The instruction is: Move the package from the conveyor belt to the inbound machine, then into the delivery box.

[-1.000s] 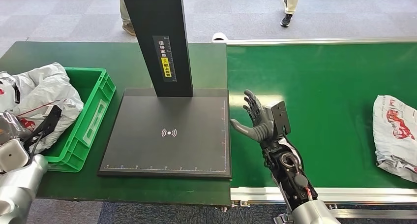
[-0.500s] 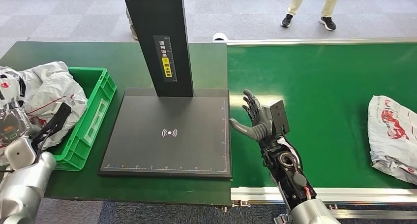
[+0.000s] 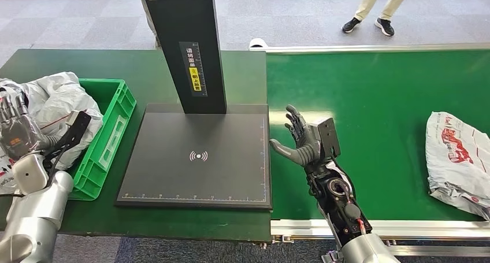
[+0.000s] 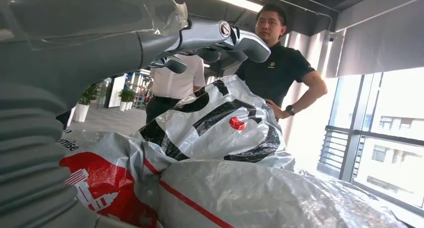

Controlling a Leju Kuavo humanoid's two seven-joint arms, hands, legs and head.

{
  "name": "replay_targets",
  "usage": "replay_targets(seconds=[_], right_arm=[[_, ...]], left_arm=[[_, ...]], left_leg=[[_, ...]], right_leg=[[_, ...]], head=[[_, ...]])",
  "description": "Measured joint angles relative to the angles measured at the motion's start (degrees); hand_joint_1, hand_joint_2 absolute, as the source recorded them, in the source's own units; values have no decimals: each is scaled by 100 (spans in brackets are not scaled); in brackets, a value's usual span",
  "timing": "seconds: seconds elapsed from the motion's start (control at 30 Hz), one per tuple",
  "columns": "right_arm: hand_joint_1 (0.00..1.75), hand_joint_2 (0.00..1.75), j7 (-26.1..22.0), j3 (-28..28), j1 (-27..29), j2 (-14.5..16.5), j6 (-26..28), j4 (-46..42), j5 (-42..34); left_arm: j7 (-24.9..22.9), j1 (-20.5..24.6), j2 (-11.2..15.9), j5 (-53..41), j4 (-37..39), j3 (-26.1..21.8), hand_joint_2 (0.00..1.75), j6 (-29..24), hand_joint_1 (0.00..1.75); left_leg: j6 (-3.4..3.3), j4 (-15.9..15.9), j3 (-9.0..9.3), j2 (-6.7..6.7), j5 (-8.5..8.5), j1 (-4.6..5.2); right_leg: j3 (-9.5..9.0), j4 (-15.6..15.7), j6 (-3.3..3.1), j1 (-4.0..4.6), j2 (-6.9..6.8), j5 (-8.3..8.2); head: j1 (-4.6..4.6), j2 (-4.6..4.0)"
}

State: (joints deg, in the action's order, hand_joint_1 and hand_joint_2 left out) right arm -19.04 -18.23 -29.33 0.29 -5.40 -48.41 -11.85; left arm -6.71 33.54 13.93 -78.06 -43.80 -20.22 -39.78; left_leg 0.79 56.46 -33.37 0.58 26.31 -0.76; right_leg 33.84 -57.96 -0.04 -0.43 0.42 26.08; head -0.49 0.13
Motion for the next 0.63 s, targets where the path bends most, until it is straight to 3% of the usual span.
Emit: replay_targets(seconds=[0.07,0.13,0.3,0.37,0.5,0.63], right_arm=[[0,175,0,-1,4,-2,3,-1,-7],[0,175,0,-2,18,-8,10,-2,-24],[0,175,-44,-2,73,-39,15,-7,-65],[0,175,-64,-2,77,-50,15,-7,-79],[0,175,-125,-3,79,-61,14,-7,-93],[0,175,-179,-6,81,-62,22,-8,-96]], left_arm=[[198,-38,-43,106,-141,-39,0,0,0],[756,-86,-142,457,-390,-179,0,0,0],[3299,-154,-708,2128,-1292,-904,0,-8,0],[3926,-171,-961,2431,-1647,-1204,0,-14,0],[4560,-290,-1408,2961,-2400,-1620,0,-15,0],[4657,-420,-1635,3464,-2923,-1669,0,-15,0]], left_leg=[[0,0,0,-1,0,0],[0,0,0,0,0,0],[-1,1,-1,0,0,3],[-1,1,-1,-1,1,4],[-1,1,-1,-1,1,3],[-1,0,-1,2,1,2]], right_leg=[[1,0,0,0,0,0],[2,0,0,0,0,0],[1,1,1,-3,0,0],[1,1,1,-4,0,0],[2,1,1,-4,1,0],[1,1,0,-3,0,0]], head=[[1,-1],[1,0],[1,0],[1,0],[0,-1],[-1,-1]])
